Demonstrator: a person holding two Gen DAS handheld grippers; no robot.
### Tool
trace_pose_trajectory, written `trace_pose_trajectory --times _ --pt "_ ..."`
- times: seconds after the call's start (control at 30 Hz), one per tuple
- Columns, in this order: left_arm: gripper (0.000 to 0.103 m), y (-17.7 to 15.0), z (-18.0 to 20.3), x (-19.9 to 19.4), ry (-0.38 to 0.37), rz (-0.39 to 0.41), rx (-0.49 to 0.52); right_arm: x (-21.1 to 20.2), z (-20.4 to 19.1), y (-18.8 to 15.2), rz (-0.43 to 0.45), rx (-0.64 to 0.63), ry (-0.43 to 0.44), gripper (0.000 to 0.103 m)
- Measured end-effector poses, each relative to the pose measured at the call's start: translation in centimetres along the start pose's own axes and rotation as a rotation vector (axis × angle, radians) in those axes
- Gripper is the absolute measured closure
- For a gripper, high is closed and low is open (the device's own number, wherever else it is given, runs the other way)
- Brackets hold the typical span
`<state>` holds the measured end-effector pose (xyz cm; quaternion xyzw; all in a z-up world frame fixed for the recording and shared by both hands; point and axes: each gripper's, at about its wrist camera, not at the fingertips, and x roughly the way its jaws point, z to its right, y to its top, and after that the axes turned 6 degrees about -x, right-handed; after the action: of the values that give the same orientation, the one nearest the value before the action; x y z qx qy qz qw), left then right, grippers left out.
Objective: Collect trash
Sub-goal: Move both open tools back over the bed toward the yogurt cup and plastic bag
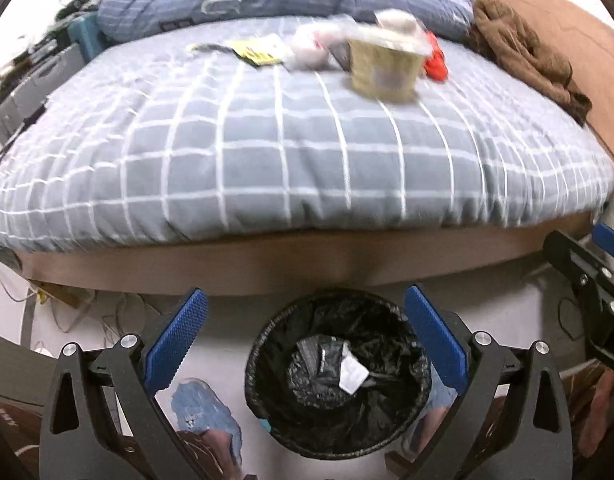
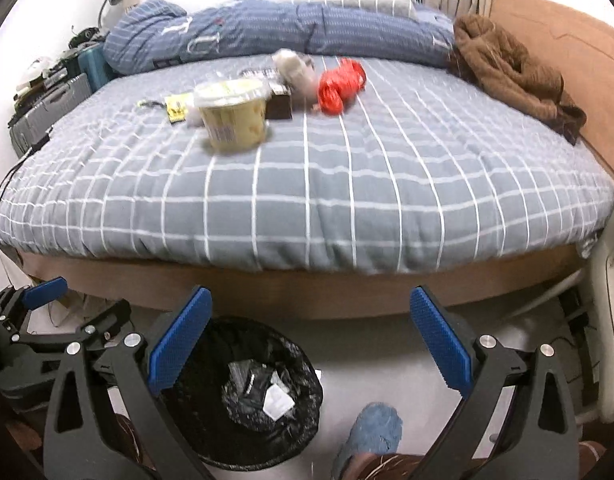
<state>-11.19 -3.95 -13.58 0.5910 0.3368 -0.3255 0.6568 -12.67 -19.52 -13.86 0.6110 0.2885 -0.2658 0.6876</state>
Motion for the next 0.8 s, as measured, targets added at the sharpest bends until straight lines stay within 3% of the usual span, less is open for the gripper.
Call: trace_pose_trajectory --times 0.23,0.47,0.8 --pt "0.006 2.3 -0.7 -2.4 -0.001 0.067 -0.015 -2.4 -1.3 2.3 0.077 -0.048 -0.009 0.008" --pt "0.006 4.4 -1.4 -4.4 -0.017 0.085 -0.035 -3.7 -1.4 5.0 0.117 -0.016 0.018 0.008" --pt "0.006 10.0 -3.0 -6.6 -0.001 0.163 -0.066 -4.9 -1.5 9.7 0.187 -0.028 0.027 0.008"
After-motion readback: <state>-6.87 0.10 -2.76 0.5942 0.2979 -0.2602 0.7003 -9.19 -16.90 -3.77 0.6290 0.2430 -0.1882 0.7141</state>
